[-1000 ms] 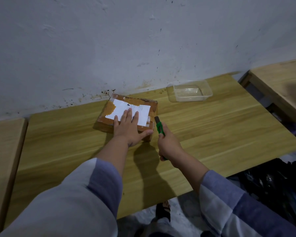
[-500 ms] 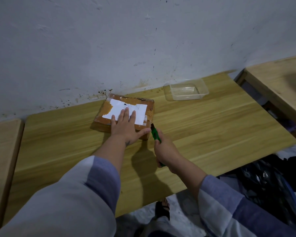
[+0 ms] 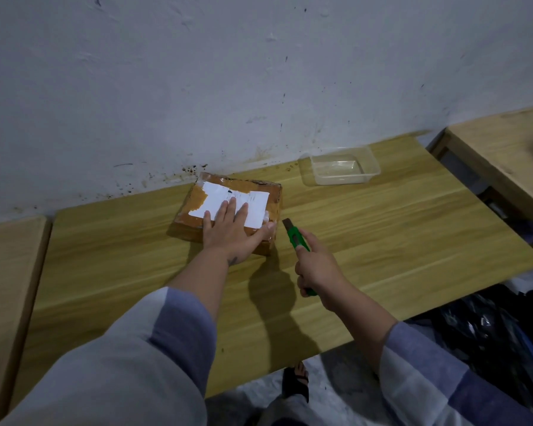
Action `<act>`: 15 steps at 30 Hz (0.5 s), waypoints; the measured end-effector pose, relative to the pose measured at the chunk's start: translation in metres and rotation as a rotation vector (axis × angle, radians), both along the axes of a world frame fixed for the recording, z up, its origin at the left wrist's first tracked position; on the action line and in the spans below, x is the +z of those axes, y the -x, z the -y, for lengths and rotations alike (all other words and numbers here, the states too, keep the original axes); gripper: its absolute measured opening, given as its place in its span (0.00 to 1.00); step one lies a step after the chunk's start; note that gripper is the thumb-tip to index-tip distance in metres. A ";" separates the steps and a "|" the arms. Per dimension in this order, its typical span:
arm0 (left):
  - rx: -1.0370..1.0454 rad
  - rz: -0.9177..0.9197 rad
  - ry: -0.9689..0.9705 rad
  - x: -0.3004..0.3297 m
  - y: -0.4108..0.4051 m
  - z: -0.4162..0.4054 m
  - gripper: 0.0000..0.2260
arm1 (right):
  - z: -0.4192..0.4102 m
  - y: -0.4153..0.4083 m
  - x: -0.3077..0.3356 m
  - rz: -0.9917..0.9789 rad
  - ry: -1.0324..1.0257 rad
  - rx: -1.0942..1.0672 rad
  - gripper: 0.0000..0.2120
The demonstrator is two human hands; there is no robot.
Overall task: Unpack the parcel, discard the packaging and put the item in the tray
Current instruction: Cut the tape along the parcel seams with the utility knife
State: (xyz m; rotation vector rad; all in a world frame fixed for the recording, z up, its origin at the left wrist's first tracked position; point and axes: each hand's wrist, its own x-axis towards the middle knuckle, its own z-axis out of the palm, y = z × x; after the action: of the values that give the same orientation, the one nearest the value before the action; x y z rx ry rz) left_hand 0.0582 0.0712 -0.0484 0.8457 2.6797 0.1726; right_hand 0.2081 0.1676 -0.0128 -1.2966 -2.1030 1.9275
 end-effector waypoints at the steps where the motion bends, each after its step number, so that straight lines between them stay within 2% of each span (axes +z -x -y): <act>1: 0.028 -0.009 -0.029 -0.001 -0.001 -0.002 0.41 | -0.005 0.001 0.002 -0.010 -0.013 -0.012 0.21; 4: 0.111 -0.072 -0.108 -0.003 -0.004 -0.010 0.42 | -0.017 0.007 0.006 -0.019 -0.025 -0.022 0.21; 7: 0.105 -0.137 -0.067 -0.004 -0.002 -0.020 0.44 | -0.020 0.017 0.005 -0.015 -0.010 0.003 0.21; 11: 0.070 -0.070 0.009 -0.006 0.004 -0.026 0.46 | -0.019 0.027 -0.001 -0.005 -0.001 0.026 0.22; 15: 0.070 -0.074 0.031 -0.008 0.002 -0.029 0.42 | -0.019 0.032 -0.003 0.010 -0.031 0.026 0.22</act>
State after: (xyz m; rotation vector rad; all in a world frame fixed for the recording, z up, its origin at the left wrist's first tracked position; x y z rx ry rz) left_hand 0.0562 0.1001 -0.0560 0.7631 2.7752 0.1188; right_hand 0.1756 0.1865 -0.0160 -1.2833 -2.1556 1.8943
